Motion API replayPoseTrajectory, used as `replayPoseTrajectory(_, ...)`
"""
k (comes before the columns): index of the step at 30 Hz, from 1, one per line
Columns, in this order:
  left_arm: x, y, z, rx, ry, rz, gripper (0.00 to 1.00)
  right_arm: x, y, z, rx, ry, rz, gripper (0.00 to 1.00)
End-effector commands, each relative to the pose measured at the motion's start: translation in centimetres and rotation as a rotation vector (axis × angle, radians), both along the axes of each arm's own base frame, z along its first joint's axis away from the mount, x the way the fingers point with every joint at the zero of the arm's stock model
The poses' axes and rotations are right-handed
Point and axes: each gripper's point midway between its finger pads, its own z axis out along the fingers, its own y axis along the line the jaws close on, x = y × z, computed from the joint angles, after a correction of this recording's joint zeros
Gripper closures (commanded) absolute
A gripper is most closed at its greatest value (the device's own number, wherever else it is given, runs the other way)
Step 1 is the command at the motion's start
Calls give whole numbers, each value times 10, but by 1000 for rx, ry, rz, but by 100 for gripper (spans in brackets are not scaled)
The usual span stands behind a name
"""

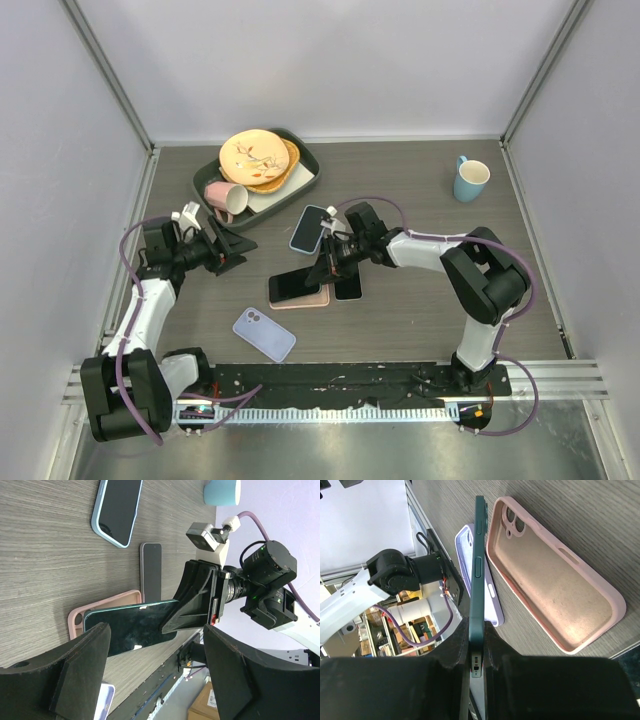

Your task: Put the phone into the phone case

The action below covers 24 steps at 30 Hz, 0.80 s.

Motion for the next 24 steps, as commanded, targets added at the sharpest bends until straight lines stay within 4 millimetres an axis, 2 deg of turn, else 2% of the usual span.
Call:
replayPoseTrajectory(1, 1, -2, 10, -17, -54, -21, 21, 3, 7, 17, 64, -32, 17, 99)
replayPoseTrajectory(14, -1, -1, 3, -18, -28, 3, 21, -4, -4, -13, -24, -14, 13, 99)
replayPoseTrajectory(19, -4, -3, 2, 19, -31, 15, 23, 0, -9, -21, -46, 20, -22, 99)
replayPoseTrajectory(23, -8, -6, -7, 58, -8, 27, 24, -2, -9, -25, -46, 50, -14, 99)
replayPoseTrajectory(24, -9, -5, -16, 91, 25, 43, 24, -4, -9, -26, -44, 63, -11, 99)
